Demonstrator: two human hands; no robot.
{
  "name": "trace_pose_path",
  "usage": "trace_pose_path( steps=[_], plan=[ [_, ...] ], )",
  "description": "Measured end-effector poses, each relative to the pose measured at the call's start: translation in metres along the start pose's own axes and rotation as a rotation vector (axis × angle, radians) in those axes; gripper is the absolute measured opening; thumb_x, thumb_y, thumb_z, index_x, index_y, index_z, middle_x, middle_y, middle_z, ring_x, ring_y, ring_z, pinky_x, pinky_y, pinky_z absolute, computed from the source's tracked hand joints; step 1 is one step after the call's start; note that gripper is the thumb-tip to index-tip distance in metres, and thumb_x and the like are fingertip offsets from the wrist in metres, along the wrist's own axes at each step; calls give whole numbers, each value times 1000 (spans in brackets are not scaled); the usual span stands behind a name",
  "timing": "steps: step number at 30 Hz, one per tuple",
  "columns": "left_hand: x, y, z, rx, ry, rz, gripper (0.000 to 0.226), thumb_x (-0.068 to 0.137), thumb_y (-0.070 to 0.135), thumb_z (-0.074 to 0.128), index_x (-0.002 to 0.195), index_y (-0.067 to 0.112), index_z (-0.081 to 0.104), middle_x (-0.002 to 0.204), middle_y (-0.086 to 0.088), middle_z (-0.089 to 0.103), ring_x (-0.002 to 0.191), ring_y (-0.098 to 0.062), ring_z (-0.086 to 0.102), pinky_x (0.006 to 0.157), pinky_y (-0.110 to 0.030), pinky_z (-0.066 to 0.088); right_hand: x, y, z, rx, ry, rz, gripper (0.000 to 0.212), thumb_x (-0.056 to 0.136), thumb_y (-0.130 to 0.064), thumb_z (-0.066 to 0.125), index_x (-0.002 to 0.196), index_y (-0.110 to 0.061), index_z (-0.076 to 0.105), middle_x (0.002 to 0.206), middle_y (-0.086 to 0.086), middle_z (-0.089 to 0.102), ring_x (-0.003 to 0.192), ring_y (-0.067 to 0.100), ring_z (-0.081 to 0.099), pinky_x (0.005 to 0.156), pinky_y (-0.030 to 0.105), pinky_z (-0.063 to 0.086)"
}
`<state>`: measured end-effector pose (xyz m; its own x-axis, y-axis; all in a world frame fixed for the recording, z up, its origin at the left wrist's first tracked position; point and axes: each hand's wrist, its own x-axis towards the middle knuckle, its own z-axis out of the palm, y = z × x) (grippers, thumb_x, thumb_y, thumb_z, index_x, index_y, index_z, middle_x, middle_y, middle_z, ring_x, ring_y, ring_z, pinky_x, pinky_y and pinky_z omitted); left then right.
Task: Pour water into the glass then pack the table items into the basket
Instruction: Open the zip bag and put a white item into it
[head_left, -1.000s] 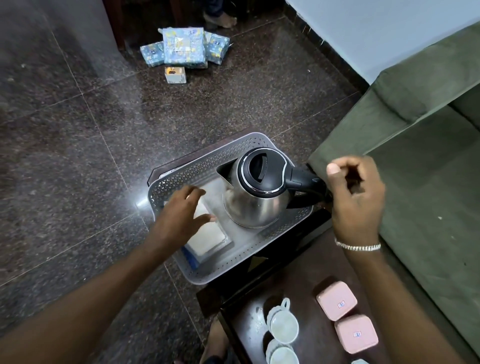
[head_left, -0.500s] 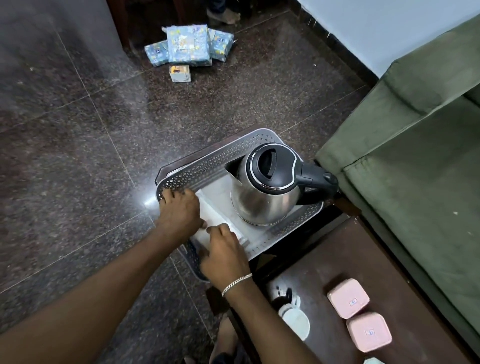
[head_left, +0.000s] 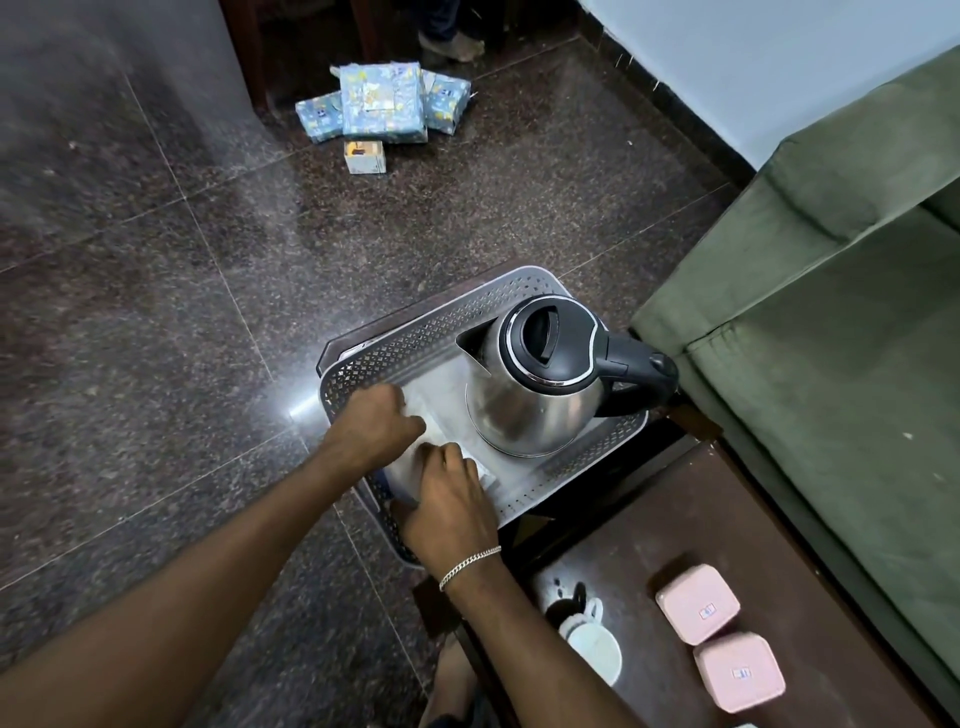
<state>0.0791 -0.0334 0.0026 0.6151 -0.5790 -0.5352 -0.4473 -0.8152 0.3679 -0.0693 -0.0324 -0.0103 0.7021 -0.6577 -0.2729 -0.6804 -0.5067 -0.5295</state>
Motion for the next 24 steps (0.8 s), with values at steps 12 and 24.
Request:
trace_pose_path(
  steps=[12, 24],
  plan=[
    [-64, 11, -18, -877, -138, 110, 49, 82, 54, 80, 90, 8, 66, 71, -2, 70, 69, -17, 70, 70, -31, 62, -15, 5, -55, 632, 156, 151, 19, 89, -21, 71, 89, -3, 65, 83, 13, 67, 77, 29, 62, 73, 43, 50],
    [-148, 37, 0, -700, -116, 353, 12, 82, 33, 78, 86, 23, 75, 80, -4, 75, 72, -19, 72, 69, -38, 63, -97, 37, -106, 1051, 158, 142, 18, 86, -13, 71, 102, -15, 76, 95, 7, 78, 93, 30, 73, 85, 48, 59]
  ],
)
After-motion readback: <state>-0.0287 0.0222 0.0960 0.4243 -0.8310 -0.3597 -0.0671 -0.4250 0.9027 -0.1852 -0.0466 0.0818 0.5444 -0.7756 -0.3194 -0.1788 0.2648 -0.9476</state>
